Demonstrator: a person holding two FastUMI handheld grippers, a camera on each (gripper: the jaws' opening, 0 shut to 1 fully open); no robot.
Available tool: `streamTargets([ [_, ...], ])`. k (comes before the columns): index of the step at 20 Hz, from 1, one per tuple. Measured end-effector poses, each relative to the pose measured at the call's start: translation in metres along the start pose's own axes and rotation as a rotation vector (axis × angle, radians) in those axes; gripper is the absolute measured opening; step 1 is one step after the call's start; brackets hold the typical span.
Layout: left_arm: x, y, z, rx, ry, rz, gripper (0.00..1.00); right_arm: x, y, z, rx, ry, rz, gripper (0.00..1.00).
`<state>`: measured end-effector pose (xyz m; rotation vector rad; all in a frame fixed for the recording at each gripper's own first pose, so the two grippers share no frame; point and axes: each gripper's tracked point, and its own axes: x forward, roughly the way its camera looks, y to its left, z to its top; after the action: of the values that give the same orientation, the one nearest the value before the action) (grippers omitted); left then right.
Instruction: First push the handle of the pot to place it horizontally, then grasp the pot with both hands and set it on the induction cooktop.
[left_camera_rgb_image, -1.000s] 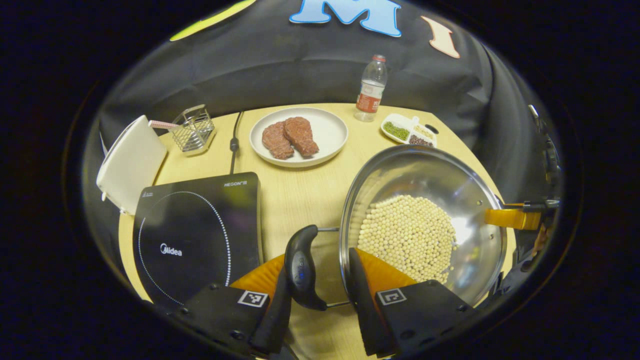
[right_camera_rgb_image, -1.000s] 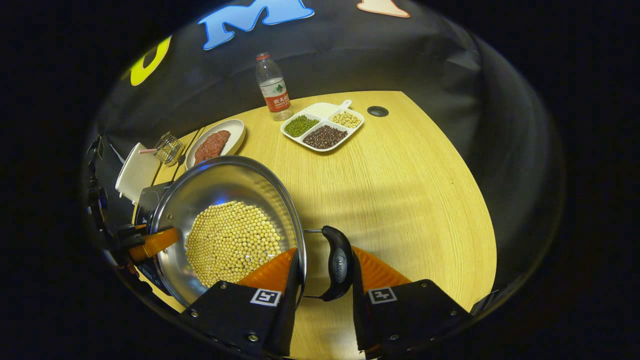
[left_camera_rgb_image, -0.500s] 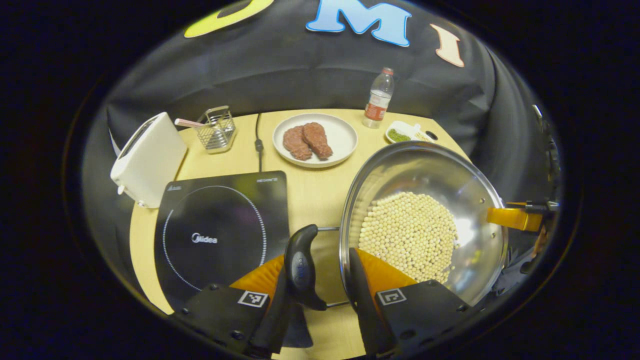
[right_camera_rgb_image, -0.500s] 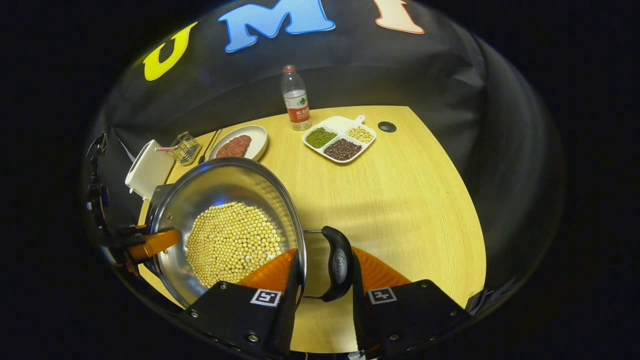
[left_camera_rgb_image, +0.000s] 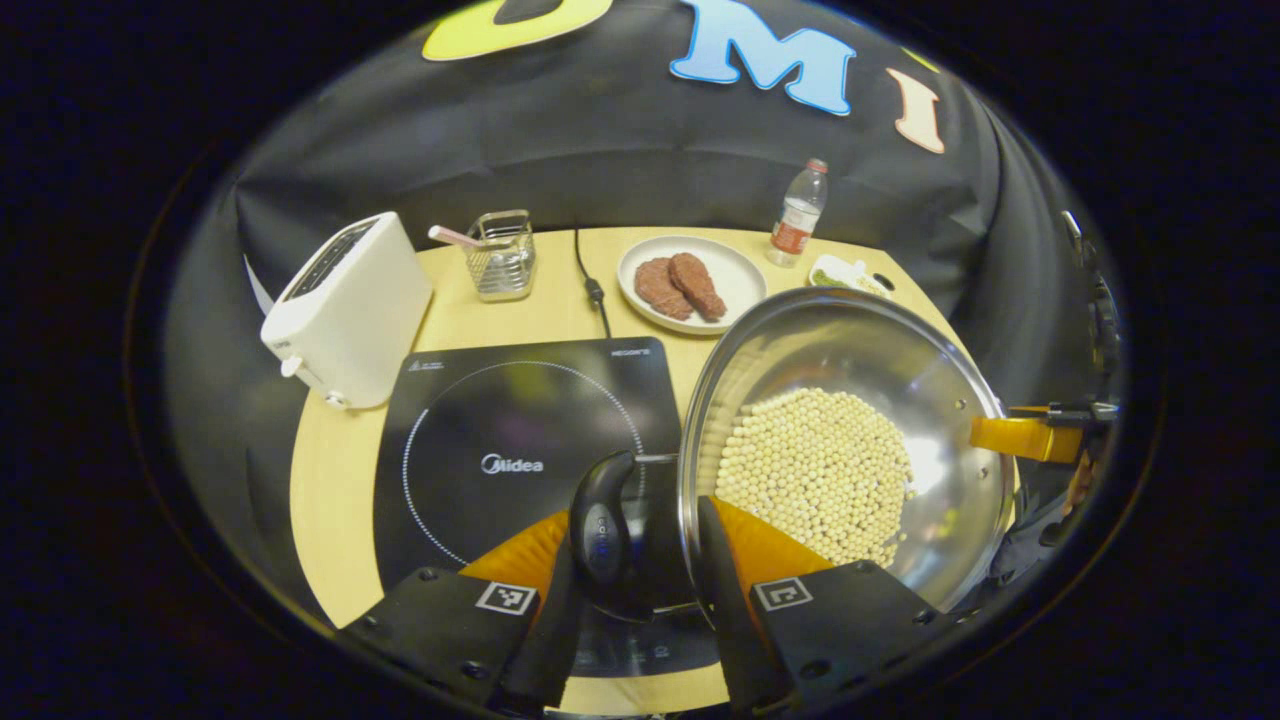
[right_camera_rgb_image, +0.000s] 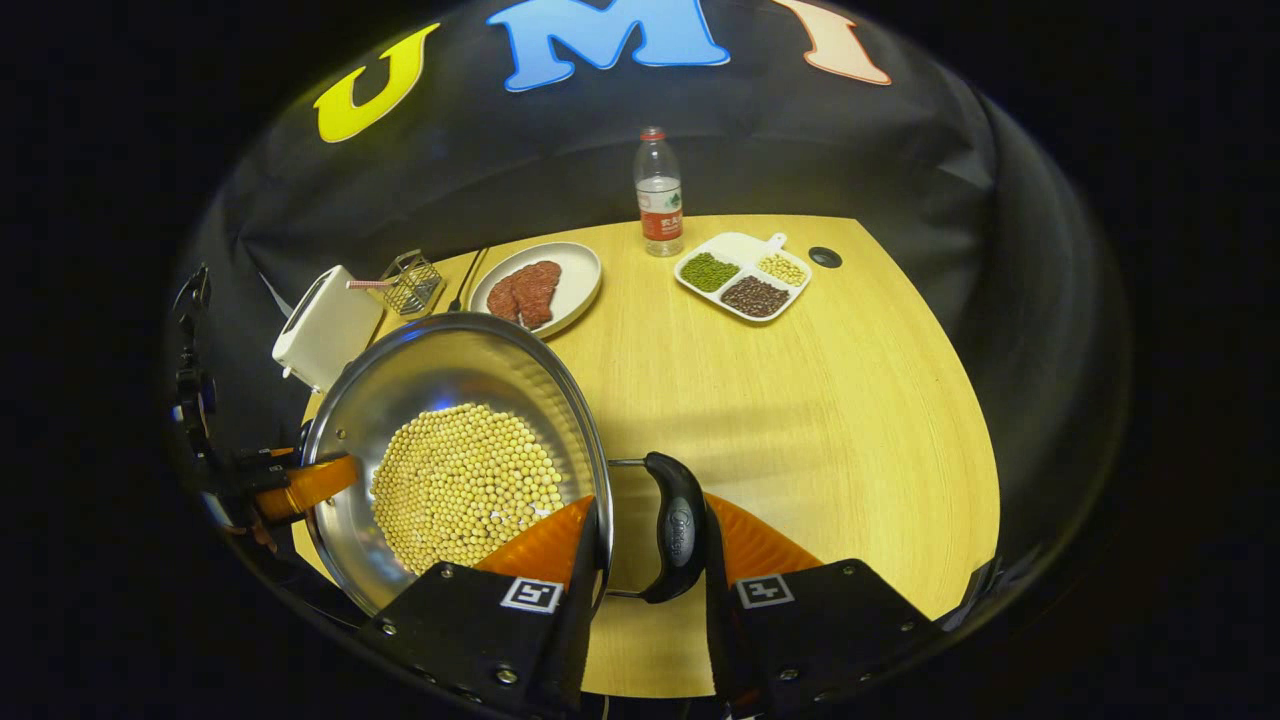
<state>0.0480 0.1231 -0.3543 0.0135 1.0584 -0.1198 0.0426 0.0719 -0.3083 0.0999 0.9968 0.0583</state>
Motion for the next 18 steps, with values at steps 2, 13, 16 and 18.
streamTargets([
  [2, -0.003, 0.017, -0.003, -0.009, 0.003, 0.005, 0.62, 0.003, 0.017, 0.000, -0.008, 0.004, 0.003, 0.48],
  [13, -0.012, 0.107, 0.002, -0.028, 0.007, 0.044, 0.62, 0.019, 0.099, 0.011, -0.023, 0.024, 0.032, 0.48],
  [16, -0.010, 0.127, -0.002, -0.048, 0.014, 0.050, 0.62, 0.026, 0.118, 0.014, -0.043, 0.027, 0.035, 0.48],
  [18, -0.008, 0.141, -0.001, -0.059, 0.014, 0.047, 0.65, 0.030, 0.131, 0.015, -0.049, 0.029, 0.038, 0.48],
])
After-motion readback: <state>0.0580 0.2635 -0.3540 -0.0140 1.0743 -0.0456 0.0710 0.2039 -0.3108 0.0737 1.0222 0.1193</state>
